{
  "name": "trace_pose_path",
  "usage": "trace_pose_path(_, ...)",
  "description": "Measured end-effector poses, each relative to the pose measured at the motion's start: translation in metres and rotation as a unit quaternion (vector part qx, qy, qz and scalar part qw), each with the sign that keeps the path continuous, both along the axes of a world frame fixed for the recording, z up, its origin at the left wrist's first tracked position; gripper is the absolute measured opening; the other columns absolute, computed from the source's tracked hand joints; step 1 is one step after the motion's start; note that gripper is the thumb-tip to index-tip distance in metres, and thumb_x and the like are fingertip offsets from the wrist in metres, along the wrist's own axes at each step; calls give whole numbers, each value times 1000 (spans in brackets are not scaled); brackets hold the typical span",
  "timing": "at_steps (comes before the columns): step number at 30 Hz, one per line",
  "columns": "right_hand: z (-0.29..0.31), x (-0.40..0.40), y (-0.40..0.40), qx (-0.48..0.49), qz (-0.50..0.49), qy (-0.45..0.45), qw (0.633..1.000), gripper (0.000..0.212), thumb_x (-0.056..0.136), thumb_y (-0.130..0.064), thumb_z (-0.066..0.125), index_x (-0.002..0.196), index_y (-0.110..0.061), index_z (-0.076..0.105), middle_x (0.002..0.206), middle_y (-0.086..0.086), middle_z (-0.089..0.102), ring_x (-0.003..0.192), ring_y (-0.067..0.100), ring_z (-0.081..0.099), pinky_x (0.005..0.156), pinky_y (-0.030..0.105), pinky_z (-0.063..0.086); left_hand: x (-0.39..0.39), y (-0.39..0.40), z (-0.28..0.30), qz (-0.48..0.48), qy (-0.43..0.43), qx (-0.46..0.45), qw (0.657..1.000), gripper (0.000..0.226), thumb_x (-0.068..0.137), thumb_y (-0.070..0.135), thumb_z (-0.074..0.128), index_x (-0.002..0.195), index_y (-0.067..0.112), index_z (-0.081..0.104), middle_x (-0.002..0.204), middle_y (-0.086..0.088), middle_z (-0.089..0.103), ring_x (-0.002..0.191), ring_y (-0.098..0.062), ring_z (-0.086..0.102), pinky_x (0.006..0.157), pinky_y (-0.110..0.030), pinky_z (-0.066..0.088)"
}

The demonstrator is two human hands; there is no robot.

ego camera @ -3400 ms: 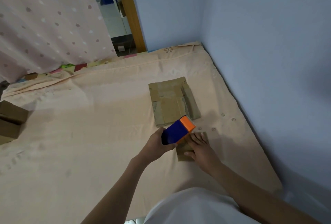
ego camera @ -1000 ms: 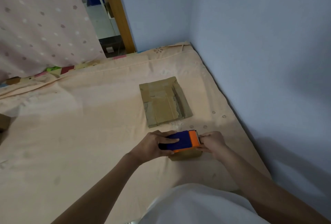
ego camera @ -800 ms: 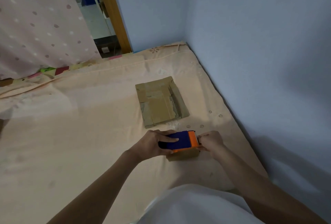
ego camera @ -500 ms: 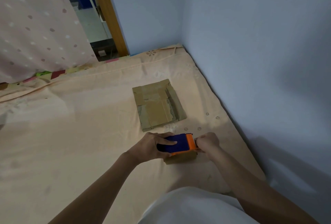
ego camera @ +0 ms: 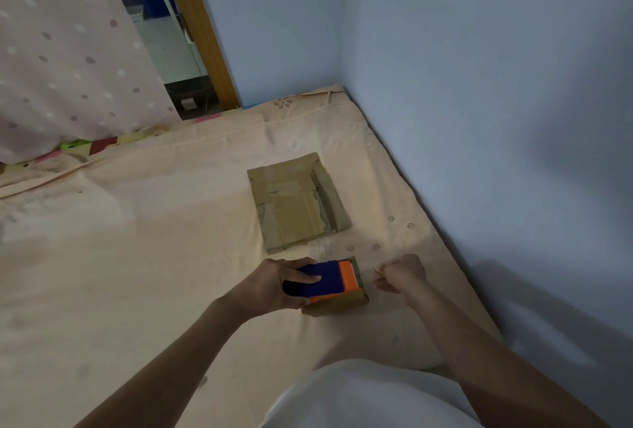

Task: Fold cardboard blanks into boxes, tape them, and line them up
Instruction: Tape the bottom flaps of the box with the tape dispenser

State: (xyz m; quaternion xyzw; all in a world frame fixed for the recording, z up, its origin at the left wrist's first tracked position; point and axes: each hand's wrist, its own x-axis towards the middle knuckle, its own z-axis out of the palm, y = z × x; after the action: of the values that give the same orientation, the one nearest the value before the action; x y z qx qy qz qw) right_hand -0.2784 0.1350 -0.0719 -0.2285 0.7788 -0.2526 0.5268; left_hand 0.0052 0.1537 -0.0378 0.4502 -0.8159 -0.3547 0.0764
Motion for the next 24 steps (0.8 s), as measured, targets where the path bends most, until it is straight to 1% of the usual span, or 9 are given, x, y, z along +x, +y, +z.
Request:
trace_pose_path(2,-1,-6,1,-3,-8,-31,999,4,87,4,70,87,8,69,85,25,73,75,35,74,71,45,63,3,1,-2,15,4,-3,1000,47,85,27,78,130,31,64,147,12,48,125,2,46,89,-3,44)
trace_pose_path(3,-3,-8,2,-8,-4,-48,999,6,88,3,70,90,8,69,86,24,73,77,35,75,73,46,63,6,1,-3,24,12,-1,1000,47,84,26,78,129,30,65,146,13,49,125,2,47,90,-4,45)
trace_pose_path(8,-3,-6,6,-29,7,-76,997,11,90,0,70,96,9,68,87,24,72,78,34,74,67,42,63,14,12,-9,70,75,6,995,46,80,20,81,124,28,69,142,13,53,131,-6,49,92,-20,54)
trace_pose_path(11,-3,-2,8,-25,11,-87,996,7,93,0,66,97,6,67,90,24,71,76,36,74,69,47,63,19,19,-16,86,103,-1,991,47,80,22,80,124,33,68,141,17,53,133,-4,46,93,-24,56)
trace_pose_path(14,-3,-1,12,-25,42,-84,995,6,94,-3,65,91,-1,68,94,21,72,76,37,75,74,53,62,23,22,-19,97,116,-2,988,48,80,25,77,126,34,67,142,18,52,134,-2,44,94,-23,54)
trace_pose_path(16,-3,0,14,-25,47,-82,995,8,95,-3,64,88,-1,67,93,20,72,79,37,75,74,50,62,25,22,-17,99,122,8,988,47,80,27,76,126,35,67,142,20,51,133,2,43,94,-20,53)
trace_pose_path(18,-1,2,13,-19,37,-83,996,7,96,-1,62,91,2,65,92,21,71,81,36,74,70,46,63,24,21,-16,96,121,15,988,47,81,28,75,126,36,66,142,22,51,133,6,42,94,-18,52)
trace_pose_path(21,-4,3,11,-4,45,-67,997,8,96,-3,63,98,4,66,94,21,71,79,33,75,70,46,63,21,19,-16,95,121,22,988,46,82,29,75,126,38,65,142,21,50,134,5,41,95,-18,52)
trace_pose_path(24,-8,2,14,2,47,-45,998,10,94,-6,67,100,2,68,94,18,73,78,30,75,70,46,63,18,17,-17,87,119,19,989,46,82,30,74,126,39,64,143,19,51,134,4,41,95,-18,51)
